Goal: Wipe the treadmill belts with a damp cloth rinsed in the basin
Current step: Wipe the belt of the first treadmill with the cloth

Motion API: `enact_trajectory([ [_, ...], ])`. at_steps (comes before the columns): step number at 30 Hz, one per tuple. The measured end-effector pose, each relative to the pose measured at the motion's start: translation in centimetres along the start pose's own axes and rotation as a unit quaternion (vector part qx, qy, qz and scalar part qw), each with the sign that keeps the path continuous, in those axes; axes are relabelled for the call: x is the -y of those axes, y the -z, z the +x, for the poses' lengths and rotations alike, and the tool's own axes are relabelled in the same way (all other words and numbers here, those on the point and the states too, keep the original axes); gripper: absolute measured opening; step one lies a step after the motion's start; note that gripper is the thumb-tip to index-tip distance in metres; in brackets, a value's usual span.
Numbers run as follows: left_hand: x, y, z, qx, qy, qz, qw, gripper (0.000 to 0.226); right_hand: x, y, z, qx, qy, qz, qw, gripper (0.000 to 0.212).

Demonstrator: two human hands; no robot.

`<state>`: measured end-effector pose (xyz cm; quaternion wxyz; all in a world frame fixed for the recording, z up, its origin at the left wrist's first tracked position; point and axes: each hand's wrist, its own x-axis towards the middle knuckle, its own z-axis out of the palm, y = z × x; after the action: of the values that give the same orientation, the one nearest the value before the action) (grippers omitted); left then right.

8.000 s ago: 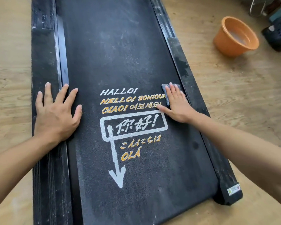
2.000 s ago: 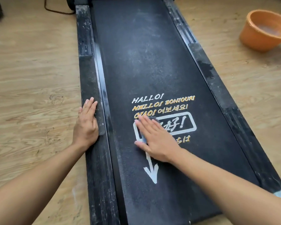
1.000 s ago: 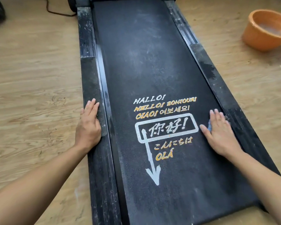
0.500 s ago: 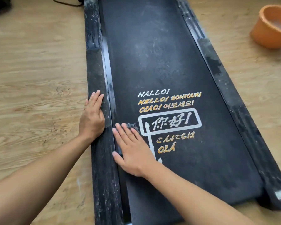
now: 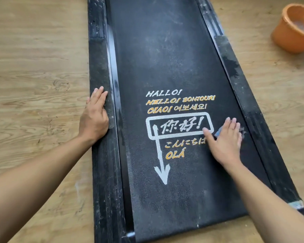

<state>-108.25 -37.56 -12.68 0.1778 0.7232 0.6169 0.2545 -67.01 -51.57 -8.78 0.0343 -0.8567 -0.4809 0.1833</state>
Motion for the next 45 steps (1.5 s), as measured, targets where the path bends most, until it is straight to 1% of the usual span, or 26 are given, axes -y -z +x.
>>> enact_trajectory([
  [2,-0.3,0.2,0.0,0.002,0.003,-0.003,1.0,0.064,4.9,-2.6,-3.2,0.002,0.051,-0.013,0.999,0.117],
  [4,-0.5,0.3,0.1,0.002,-0.001,0.0,1.0,0.064,10.7,-5.2,-6.3,0.014,0.147,-0.035,0.988,0.112],
  [7,-0.6,0.4,-0.1,0.001,-0.004,0.012,1.0,0.066,17.1,-8.8,-10.8,0.045,0.317,-0.064,0.945,0.107],
  [10,-0.9,0.7,-0.3,0.006,-0.013,0.021,1.0,0.068,16.5,-9.8,-12.2,0.069,0.456,-0.114,0.88,0.099],
  [11,-0.7,0.8,-0.4,0.006,-0.014,0.025,1.0,0.068,15.4,-9.3,-11.6,0.073,0.491,-0.127,0.859,0.096],
  [12,-0.6,0.7,-0.4,0.006,-0.015,0.029,0.999,0.067,13.7,-8.3,-10.6,0.076,0.507,-0.138,0.847,0.094],
  [13,-0.6,0.7,-0.4,0.008,-0.014,0.032,0.999,0.068,11.9,-7.3,-9.3,0.073,0.501,-0.147,0.85,0.093],
  [14,-0.7,0.6,-0.4,0.011,-0.013,0.034,0.999,0.067,9.9,-6.2,-7.6,0.066,0.47,-0.147,0.868,0.093],
  [15,-0.7,0.5,-0.3,0.014,-0.011,0.035,0.999,0.067,7.6,-5.0,-5.6,0.057,0.42,-0.142,0.895,0.094],
  [17,-0.6,0.5,-0.2,0.016,-0.007,0.038,0.999,0.066,2.5,-2.3,-2.0,0.034,0.286,-0.125,0.949,0.096],
  [19,-0.5,0.5,-0.2,0.02,-0.005,0.039,0.999,0.066,-3.0,0.4,0.4,0.012,0.158,-0.105,0.982,0.1],
  [20,-0.5,0.5,-0.1,0.022,-0.004,0.04,0.999,0.065,-5.1,1.4,0.9,0.012,0.111,-0.091,0.99,0.102],
  [22,-0.6,0.5,0.0,0.025,-0.006,0.045,0.999,0.064,-7.2,1.9,1.0,0.009,0.056,-0.062,0.996,0.104],
  [25,-0.6,0.6,-0.2,0.02,0.008,0.052,0.998,0.063,-3.6,-0.3,-0.6,-0.042,-0.024,-0.008,0.999,0.109],
  [26,-0.7,0.6,-0.3,0.018,0.011,0.054,0.998,0.063,-1.1,-1.2,-1.5,-0.053,-0.033,0.0,0.998,0.109],
  [27,-0.8,0.6,-0.4,0.016,0.012,0.057,0.998,0.063,1.8,-2.5,-2.8,-0.052,-0.016,-0.002,0.999,0.108],
  [30,-1.0,0.7,-0.3,0.009,0.018,0.063,0.998,0.062,11.7,-7.2,-8.4,-0.013,0.13,-0.017,0.991,0.099],
  [33,-0.9,0.8,-0.4,0.014,0.011,0.07,0.997,0.062,17.6,-10.9,-14.0,0.023,0.271,-0.036,0.962,0.086],
  [36,-0.6,0.7,-0.2,0.015,0.011,0.065,0.998,0.062,14.8,-11.0,-15.2,0.027,0.364,-0.062,0.929,0.081],
  [38,-0.4,0.6,-0.2,0.019,0.01,0.058,0.998,0.063,10.2,-9.5,-14.7,0.034,0.416,-0.105,0.902,0.085],
  [39,-0.4,0.5,-0.1,0.018,0.007,0.054,0.998,0.063,7.4,-8.5,-13.9,0.031,0.426,-0.129,0.895,0.087],
  [40,-0.3,0.3,0.0,0.016,0.006,0.05,0.999,0.063,4.5,-7.3,-12.4,0.026,0.414,-0.145,0.898,0.088],
  [41,-0.1,0.3,0.1,0.013,0.004,0.051,0.999,0.063,1.6,-6.0,-10.5,0.019,0.373,-0.15,0.915,0.089],
  [43,0.1,0.3,0.1,0.008,0.003,0.049,0.999,0.063,-3.9,-2.5,-6.3,0.008,0.215,-0.125,0.969,0.091],
  [44,0.2,0.2,0.0,0.008,0.0,0.046,0.999,0.063,-6.2,-0.8,-4.7,0.006,0.128,-0.098,0.987,0.093],
  [45,0.1,0.2,0.0,0.008,-0.001,0.045,0.999,0.063,-8.0,0.3,-3.6,0.004,0.065,-0.071,0.995,0.095],
])
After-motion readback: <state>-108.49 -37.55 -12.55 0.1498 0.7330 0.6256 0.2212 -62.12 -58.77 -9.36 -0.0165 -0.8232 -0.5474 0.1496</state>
